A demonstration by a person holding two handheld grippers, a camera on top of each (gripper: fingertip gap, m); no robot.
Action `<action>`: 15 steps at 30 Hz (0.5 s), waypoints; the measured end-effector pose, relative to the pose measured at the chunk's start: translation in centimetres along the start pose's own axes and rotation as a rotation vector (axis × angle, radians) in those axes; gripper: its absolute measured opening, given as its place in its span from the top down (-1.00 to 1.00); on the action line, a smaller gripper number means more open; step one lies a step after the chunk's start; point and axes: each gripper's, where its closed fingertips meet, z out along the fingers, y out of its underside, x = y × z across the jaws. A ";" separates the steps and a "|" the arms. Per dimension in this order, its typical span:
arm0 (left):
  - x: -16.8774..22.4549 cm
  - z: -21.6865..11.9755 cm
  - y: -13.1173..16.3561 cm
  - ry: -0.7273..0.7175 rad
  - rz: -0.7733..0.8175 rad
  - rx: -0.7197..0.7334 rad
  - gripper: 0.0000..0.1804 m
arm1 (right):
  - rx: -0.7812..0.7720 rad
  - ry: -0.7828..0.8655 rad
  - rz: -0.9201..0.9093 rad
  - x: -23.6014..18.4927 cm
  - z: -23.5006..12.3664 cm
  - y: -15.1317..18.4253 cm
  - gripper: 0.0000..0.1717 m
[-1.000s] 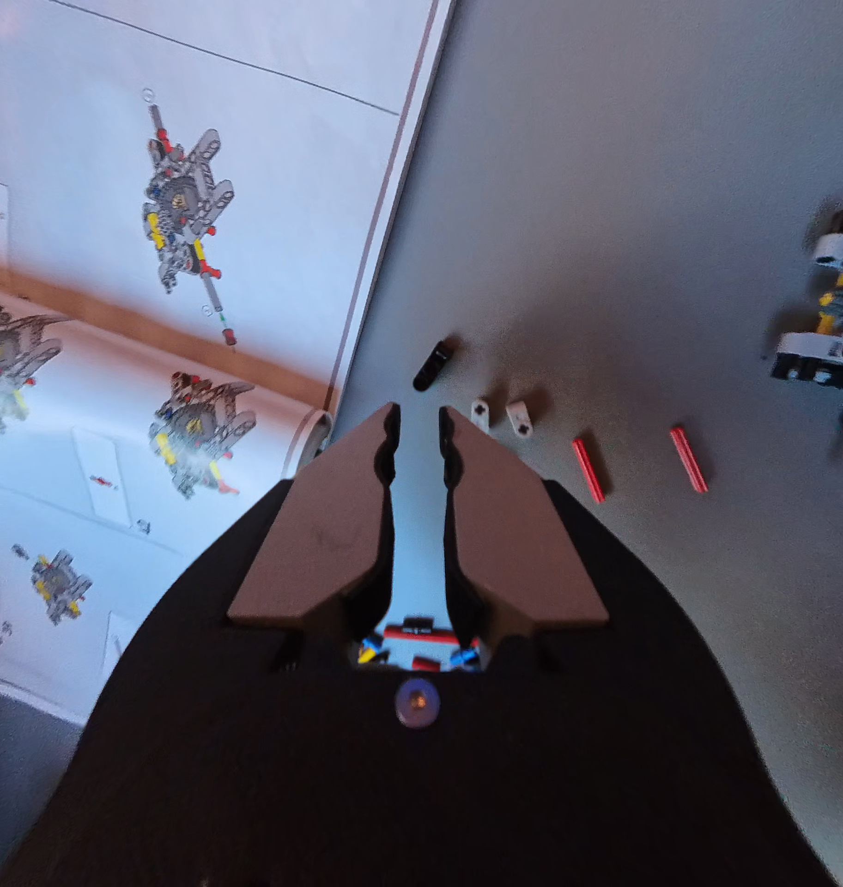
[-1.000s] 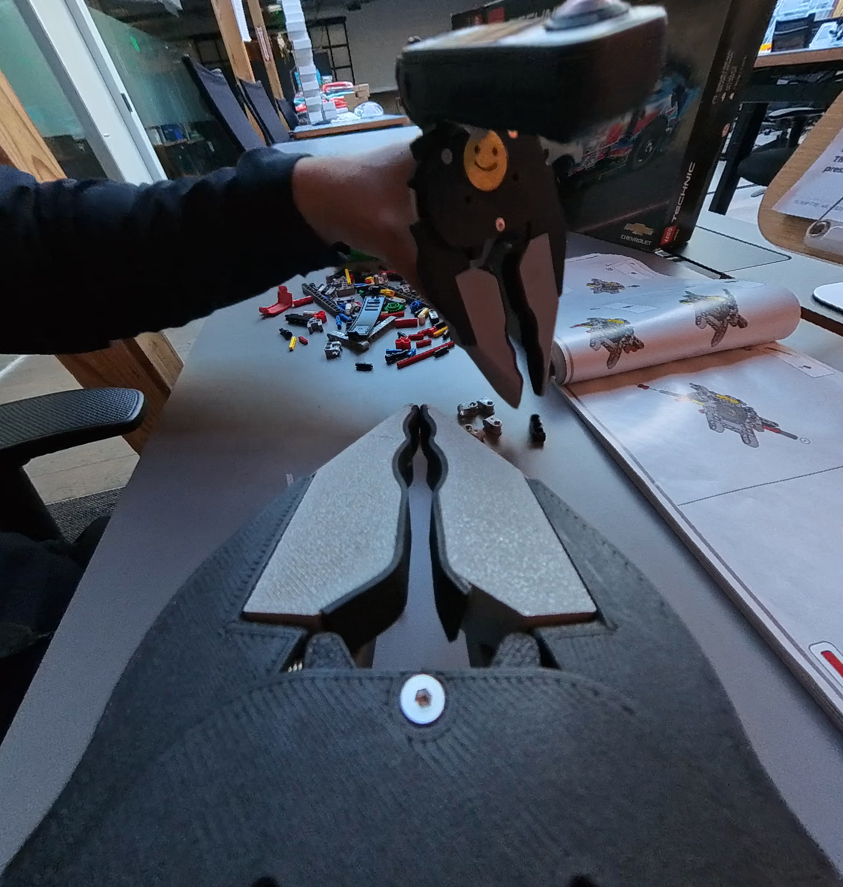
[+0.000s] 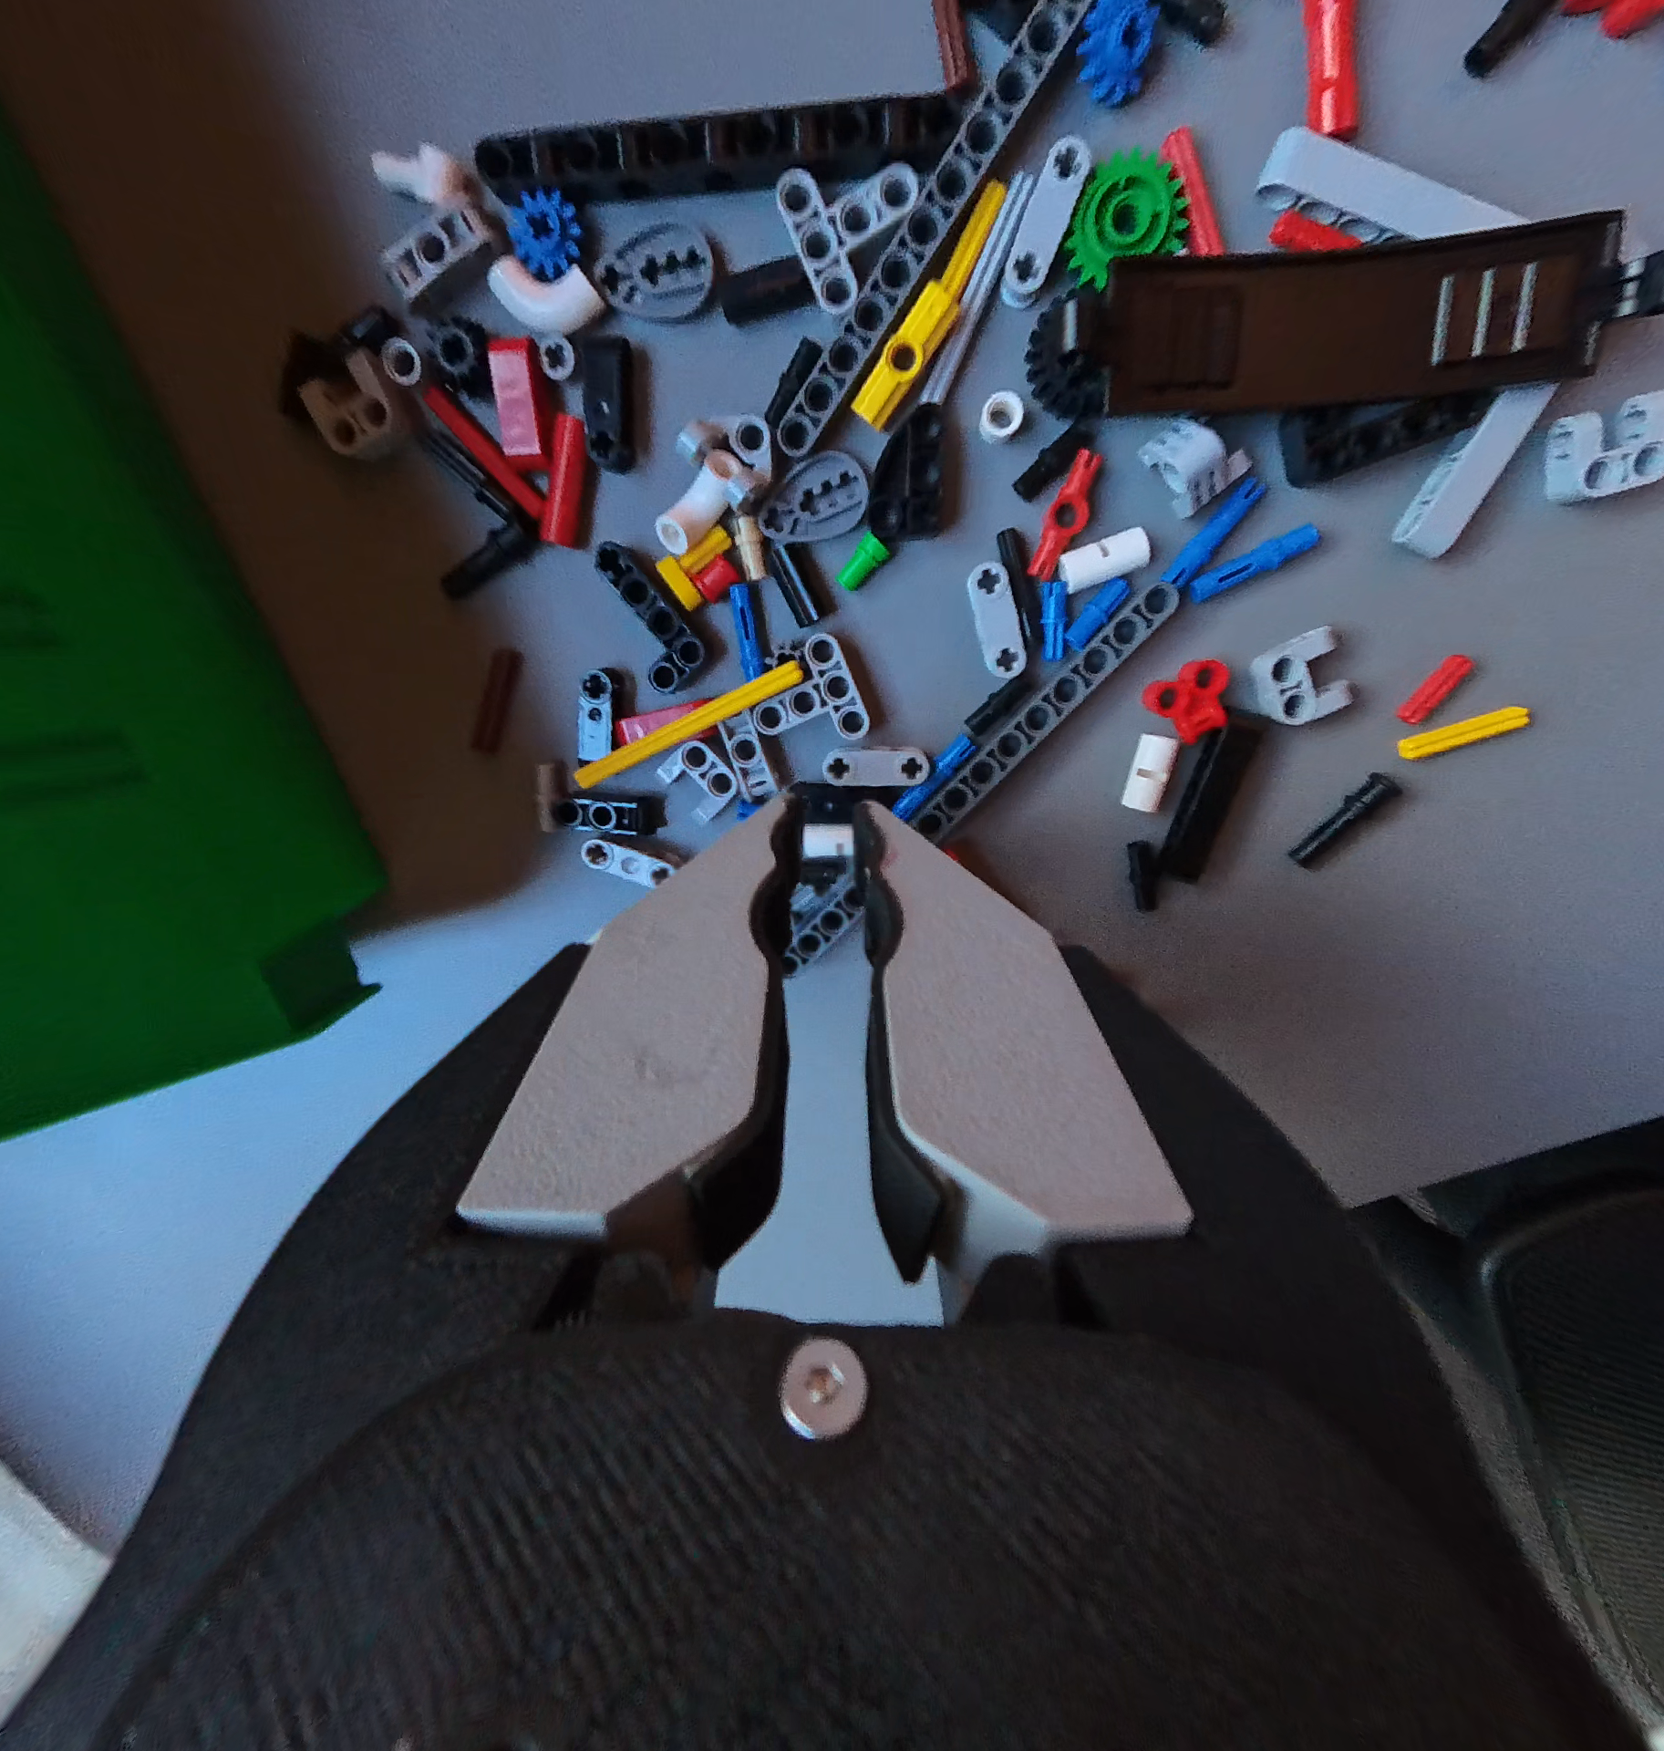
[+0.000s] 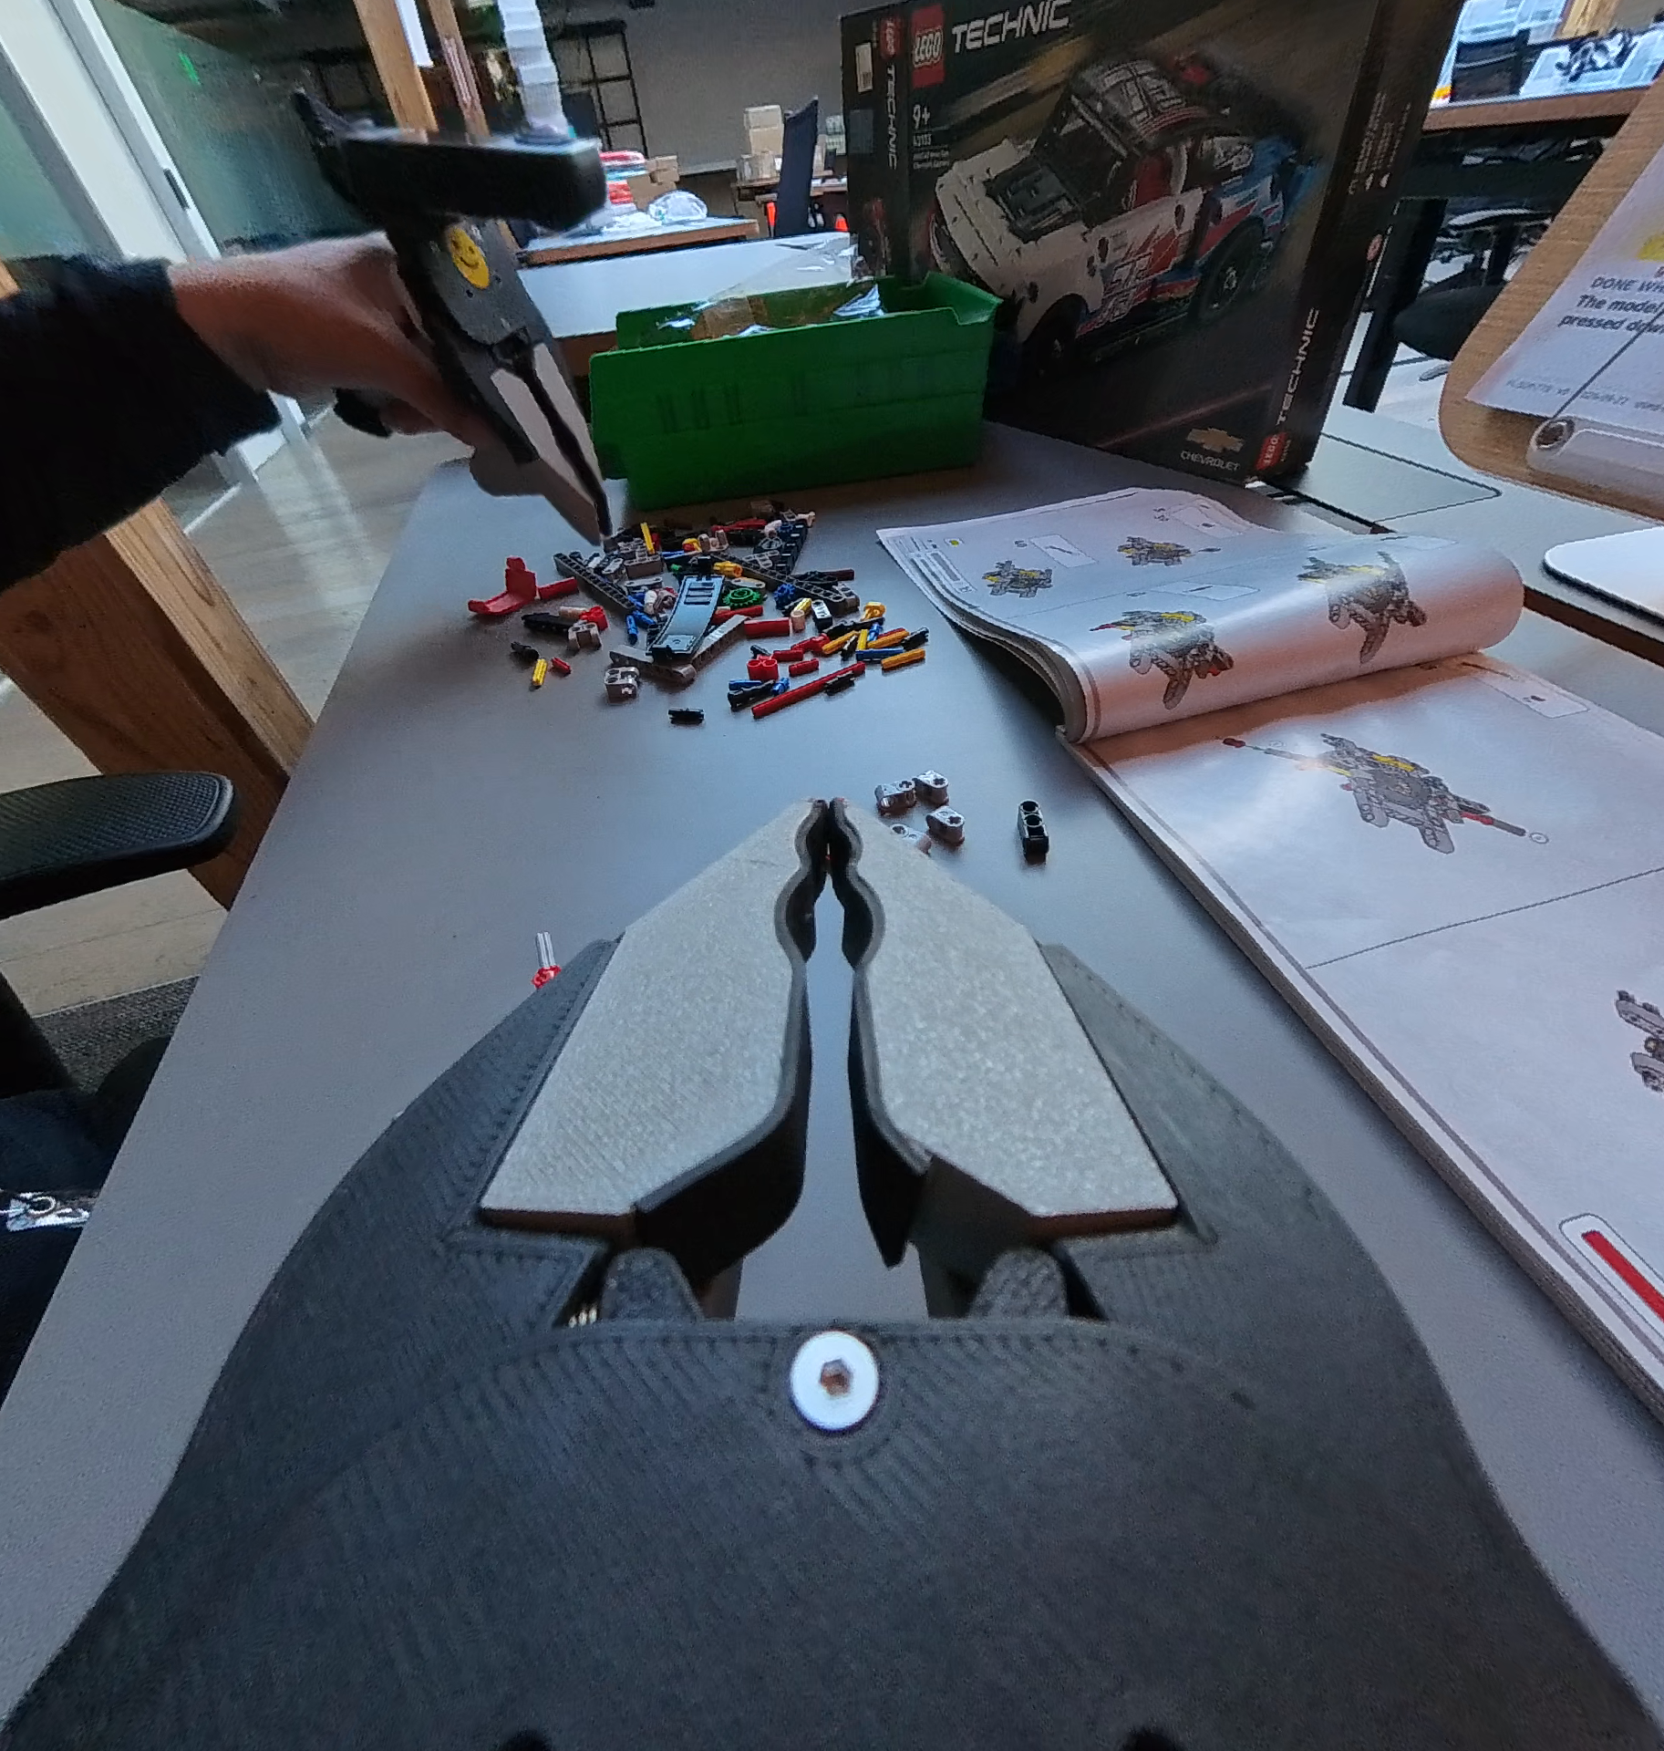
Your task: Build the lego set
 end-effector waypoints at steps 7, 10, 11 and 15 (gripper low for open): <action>0.1 1.0 0.3 0.026 0.008 -0.026 0.87 | -0.003 -0.005 0.002 0.0 0.0 0.0 1.00; 0.0 1.0 0.4 0.029 0.011 -0.038 0.87 | -0.002 -0.009 0.001 -0.1 0.0 0.0 1.00; -0.2 0.9 0.5 0.023 0.011 -0.048 0.85 | -0.002 -0.010 0.000 -0.1 0.0 0.0 1.00; -0.3 0.9 0.7 0.020 0.024 -0.058 0.81 | -0.002 -0.016 0.002 -0.2 0.0 0.0 1.00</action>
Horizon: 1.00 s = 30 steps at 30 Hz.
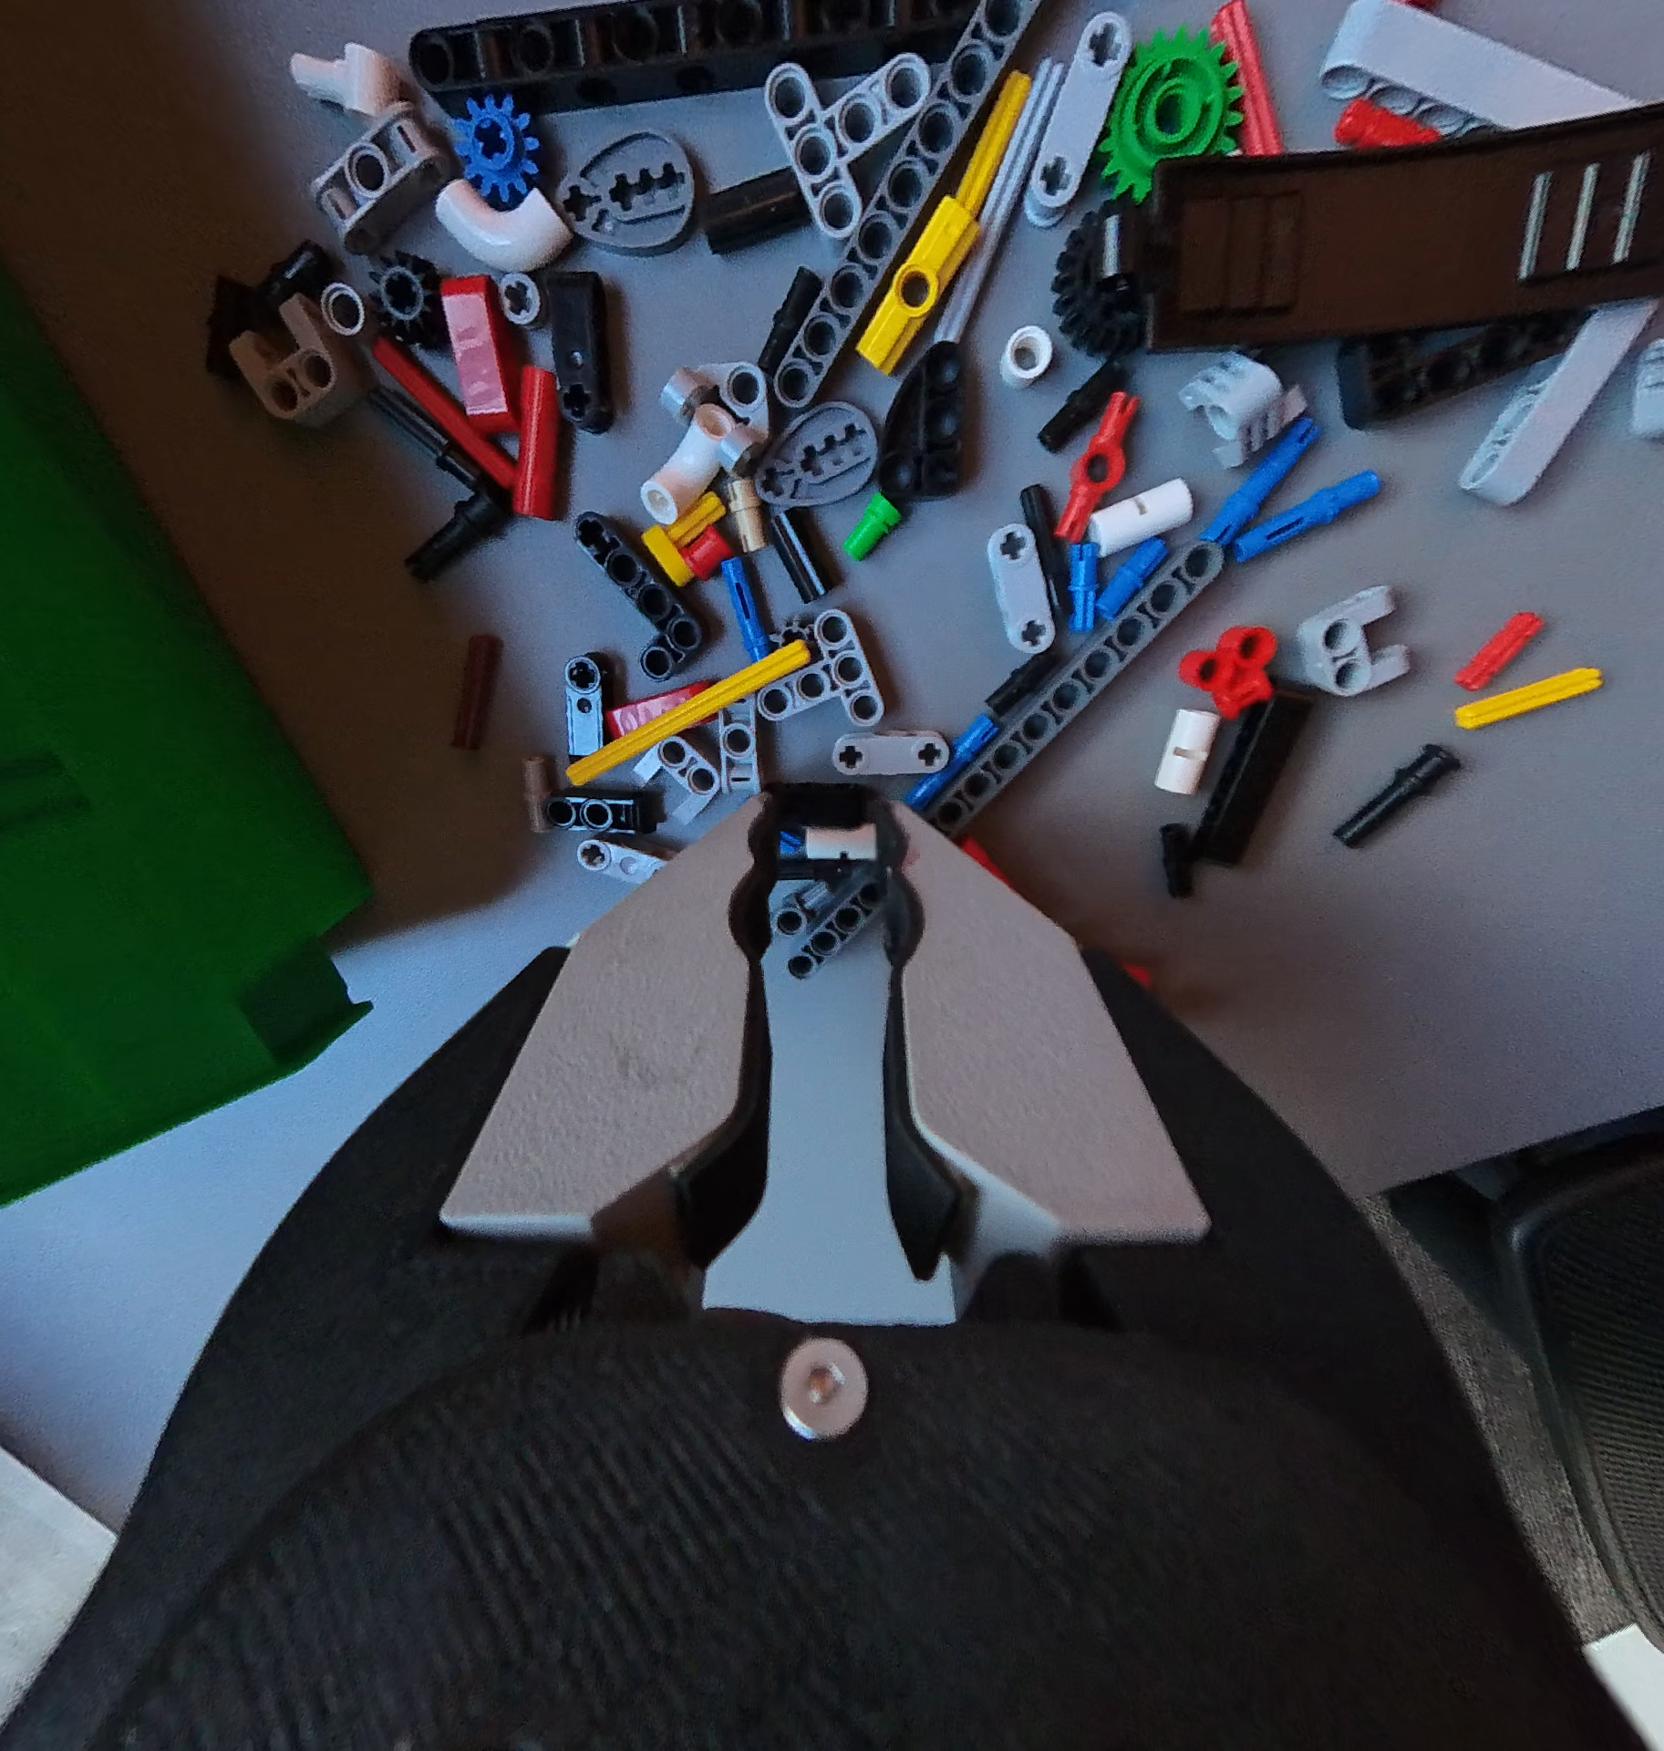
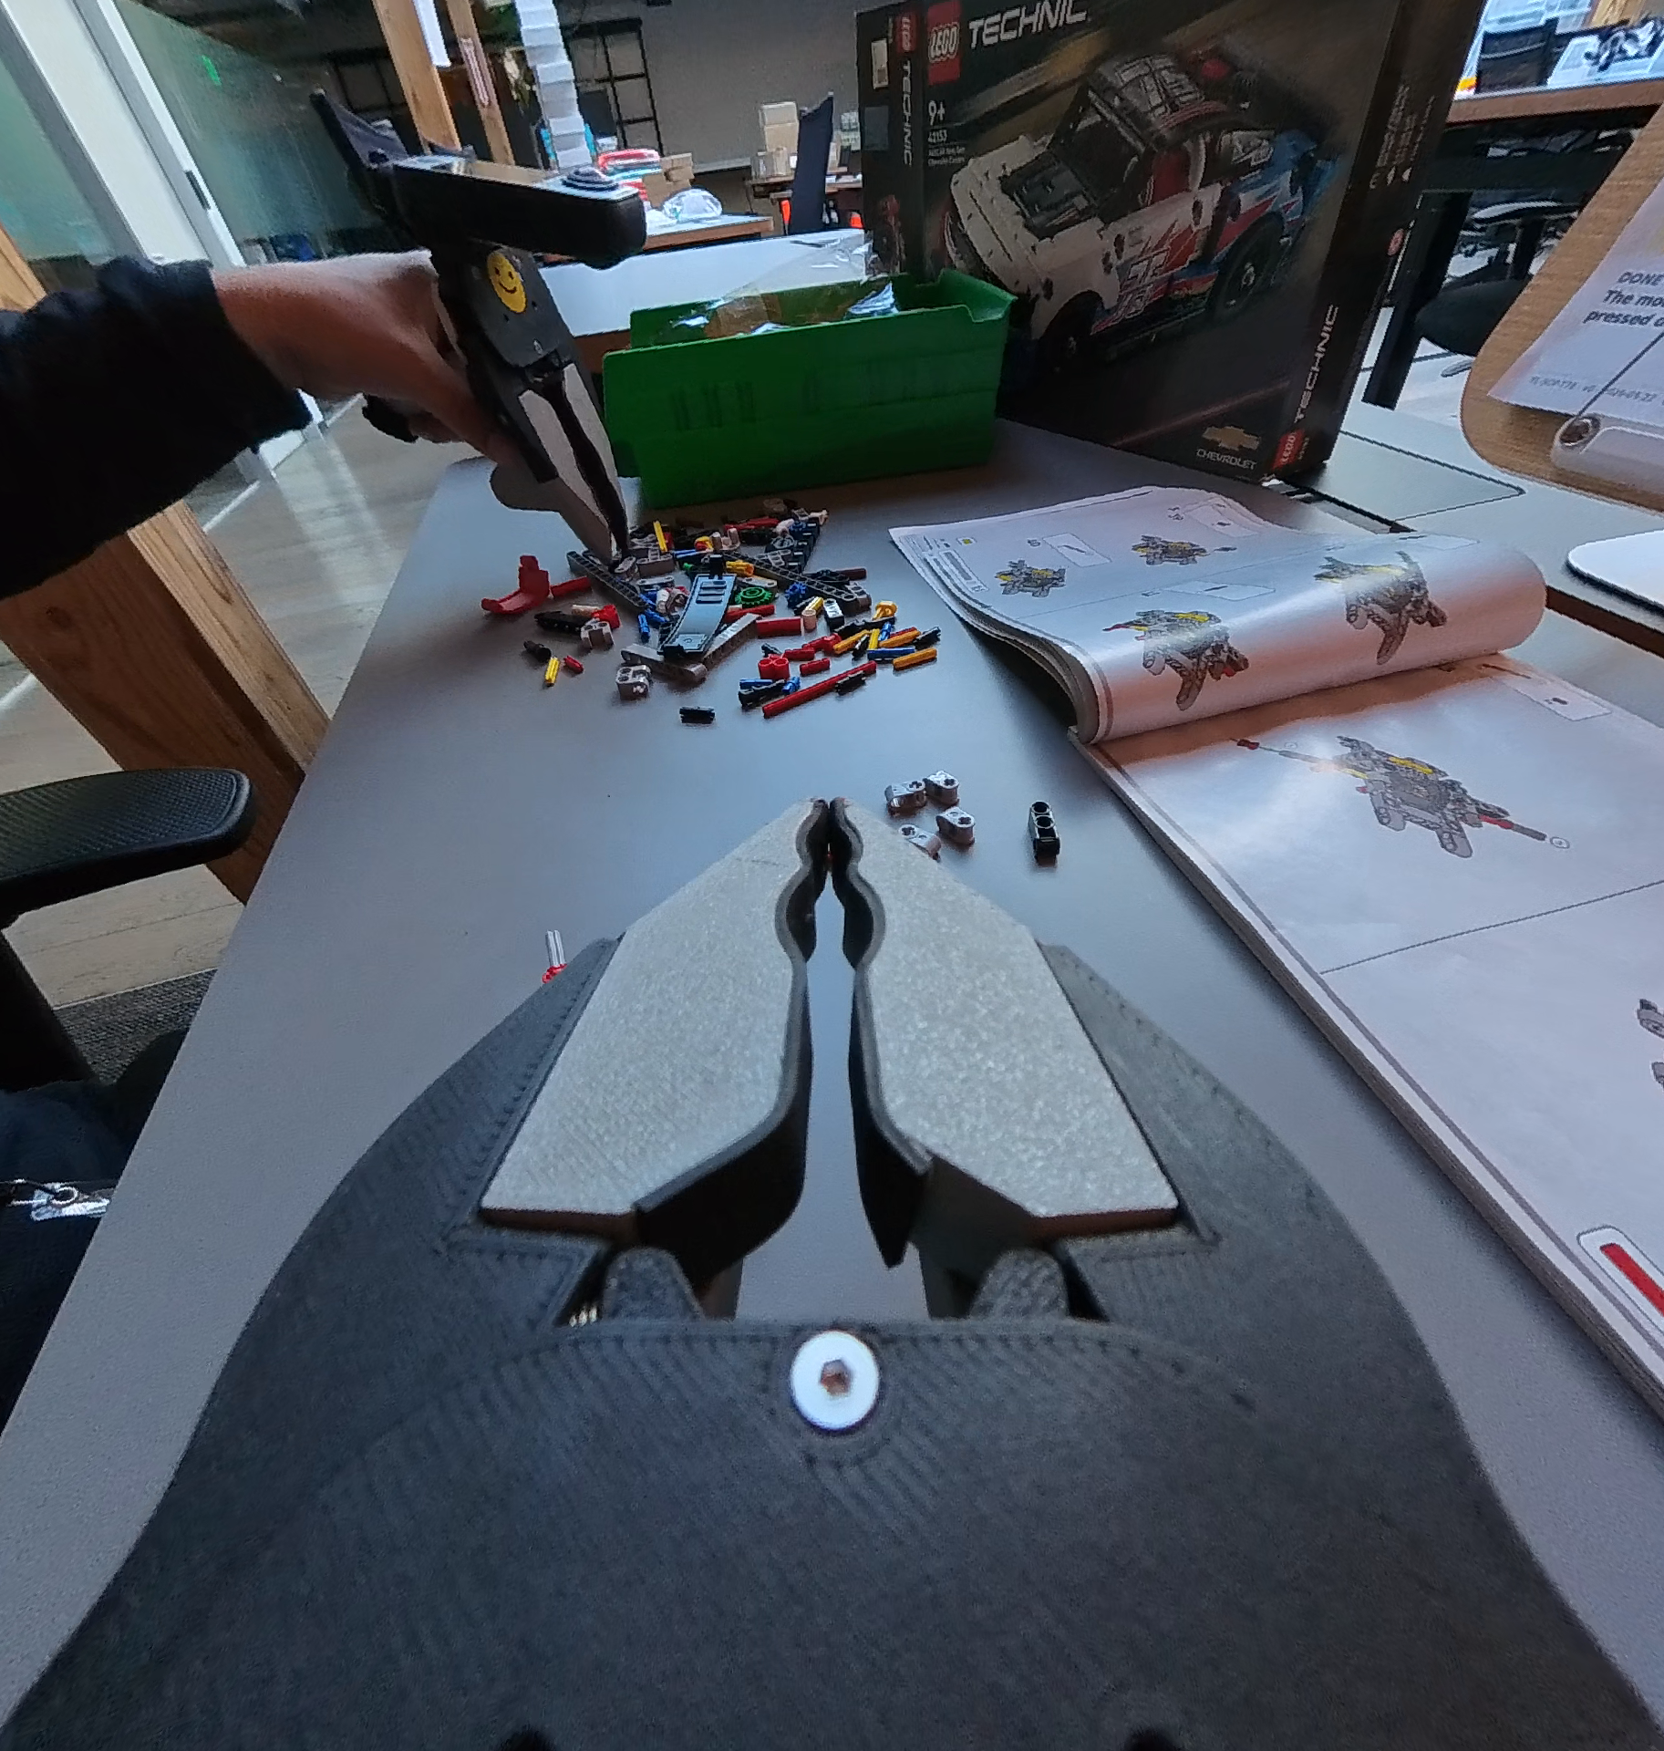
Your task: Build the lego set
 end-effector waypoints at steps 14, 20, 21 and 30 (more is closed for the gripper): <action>-0.3 0.0 0.2 -0.003 0.000 -0.008 0.69 | -0.005 -0.007 0.003 -0.1 0.0 0.1 1.00; -0.6 -1.2 -0.4 0.030 -0.061 0.078 0.70 | -0.005 -0.008 0.002 -0.1 0.0 0.0 1.00; -0.6 -1.1 -0.3 0.035 -0.064 0.073 0.70 | -0.005 -0.009 0.003 -0.2 0.0 0.0 1.00; -1.5 0.1 0.0 -0.036 -0.024 0.009 0.71 | -0.003 -0.006 0.002 -0.1 0.0 0.0 1.00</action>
